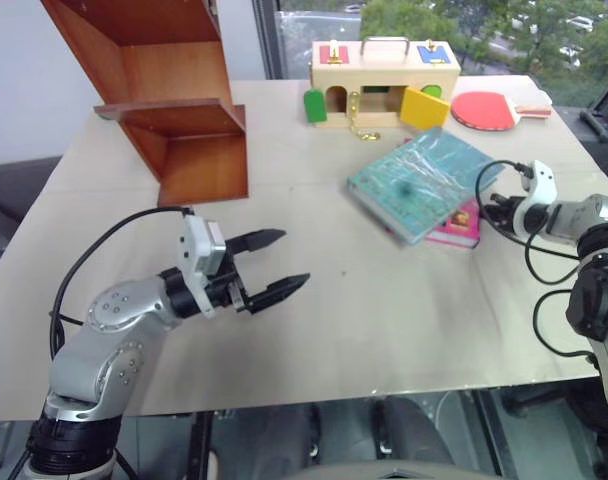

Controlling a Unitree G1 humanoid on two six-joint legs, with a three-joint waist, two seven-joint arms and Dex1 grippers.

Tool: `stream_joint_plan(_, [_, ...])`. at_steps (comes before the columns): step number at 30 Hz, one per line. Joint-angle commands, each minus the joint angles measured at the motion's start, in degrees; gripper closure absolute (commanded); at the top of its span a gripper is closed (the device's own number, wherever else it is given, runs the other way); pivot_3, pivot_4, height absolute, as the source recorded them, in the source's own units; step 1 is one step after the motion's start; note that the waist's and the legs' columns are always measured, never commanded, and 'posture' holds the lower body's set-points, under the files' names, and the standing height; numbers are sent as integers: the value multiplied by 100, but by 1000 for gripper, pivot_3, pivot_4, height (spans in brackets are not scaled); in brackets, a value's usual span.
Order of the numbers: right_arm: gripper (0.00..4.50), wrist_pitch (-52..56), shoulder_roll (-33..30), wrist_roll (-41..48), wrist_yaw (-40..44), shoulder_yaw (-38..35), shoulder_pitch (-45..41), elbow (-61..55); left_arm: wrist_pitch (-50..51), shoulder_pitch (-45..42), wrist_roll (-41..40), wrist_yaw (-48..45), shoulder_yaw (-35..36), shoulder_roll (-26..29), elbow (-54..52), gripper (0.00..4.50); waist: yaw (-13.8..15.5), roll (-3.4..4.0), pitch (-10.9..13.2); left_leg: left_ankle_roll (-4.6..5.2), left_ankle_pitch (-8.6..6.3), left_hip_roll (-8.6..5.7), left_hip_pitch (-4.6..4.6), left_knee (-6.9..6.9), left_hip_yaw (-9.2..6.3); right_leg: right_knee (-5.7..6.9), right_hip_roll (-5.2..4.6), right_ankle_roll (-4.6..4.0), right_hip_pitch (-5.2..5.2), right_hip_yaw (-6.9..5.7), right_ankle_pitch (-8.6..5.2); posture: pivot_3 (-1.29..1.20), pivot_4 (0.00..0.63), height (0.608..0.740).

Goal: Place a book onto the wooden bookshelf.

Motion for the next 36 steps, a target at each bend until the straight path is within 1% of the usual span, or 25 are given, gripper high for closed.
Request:
stream_joint_plan(1, [4476, 121, -60, 89, 5, -60, 63, -211, -115, 39, -3, -14, 124, 25, -51, 0, 1, 0, 0, 0, 0, 0, 0, -1, 0, -1, -1, 0, -1, -1, 0, 0, 150, 740])
stream_joint_plan(6, [4476, -384, 74, 223, -923, -399, 62, -128, -126, -55, 25, -44, 6, -27, 9, 0, 8, 0, 0, -1, 0, -1, -5, -9, 0, -1, -5, -1, -10, -1, 0, 0, 150, 740])
stream_joint_plan(10, [4476, -1088, 292, 362, -1652, -718, 32, 71, -150, -218, 53, -89, -52, -43, 136, 0, 8, 0, 0, -1, 0, -4, -6, -9, 1, -1, -6, -1, -11, -1, 0, 0, 150, 740])
stream_joint_plan(12, [4476, -1316, 379, 402, -1753, -802, 6, 149, -157, -255, 60, -96, -70, -47, 161, 0, 8, 0, 0, -1, 0, -5, -7, -9, 1, -1, -6, -1, -11, -2, 0, 0, 150, 740])
stream_joint_plan(14, [4476, -1355, 447, 368, -1675, -772, -6, 203, -162, -261, 62, -98, -78, -50, 159, 0, 8, 0, 0, -1, 0, -6, -8, -9, 2, -1, -7, 0, -11, -1, 0, 0, 150, 740])
stream_joint_plan(15, [4476, -1269, 494, 318, -1481, -685, -1, 211, -162, -252, 57, -94, -72, -52, 143, 0, 7, 0, 0, -1, 0, -6, -8, -9, 2, -1, -7, 0, -11, -1, 0, 0, 150, 740])
stream_joint_plan(19, [4476, -695, 628, 65, -261, -114, 117, 59, -163, -125, 38, -37, 2, -69, 46, 0, -29, 0, 0, -1, 0, -6, -6, -10, 3, 0, -5, 0, -11, 1, 0, 0, 150, 740])
stream_joint_plan(22, [4476, -494, 579, -44, 203, 177, 273, -207, -173, -41, 38, -1, 8, -89, -19, 0, -33, 0, -1, -1, 0, -1, 1, -16, 5, 1, 1, 0, -12, 6, 0, 0, 150, 740])
stream_joint_plan(24, [4476, -202, 458, -31, 709, 447, 528, -845, -185, -14, 43, 33, -5, -111, -38, 0, -13, 0, -1, -1, 0, 1, 1, -18, 5, 1, 0, 0, -12, 4, 0, 0, 150, 740])
stream_joint_plan(27, [4476, 582, 191, 218, 1158, 750, 1197, -2594, -197, -28, 50, 63, -26, -133, -21, 0, 26, 0, -1, 0, 0, 0, -4, -18, 3, 0, -6, 0, -14, 1, 0, 0, 150, 740])
stream_joint_plan(31, [4476, 2015, -207, 1129, 1413, 745, 2182, -5858, -224, -43, 74, 64, -67, -169, 20, 0, 118, 7, 2, 1, -1, -2, -28, -21, -4, -1, -13, 0, -35, -4, 0, 0, 150, 740])
stream_joint_plan(33, [4476, 2338, -229, 1428, 1352, 796, 2302, -6931, -228, -75, 81, 60, -98, -192, 53, 0, 108, 17, 1, 0, 0, -3, -68, -19, -1, 8, -13, 0, -83, 2, 0, 0, 150, 740])
stream_joint_plan(34, [4476, 2426, -183, 1501, 1268, 846, 2264, -7276, -229, -89, 84, 52, -109, -200, 67, 0, 95, 17, 1, -1, 1, -3, -89, -13, -1, 16, -10, 1, -107, 4, 1, 0, 150, 740])
stream_joint_plan(36, [4476, 2293, 50, 1357, 913, 1053, 1962, -7482, -234, -150, 103, 30, -140, -216, 128, 0, 77, 17, 0, -2, 1, -2, -97, -6, -2, 30, -5, 1, -122, 4, 1, 0, 150, 740])
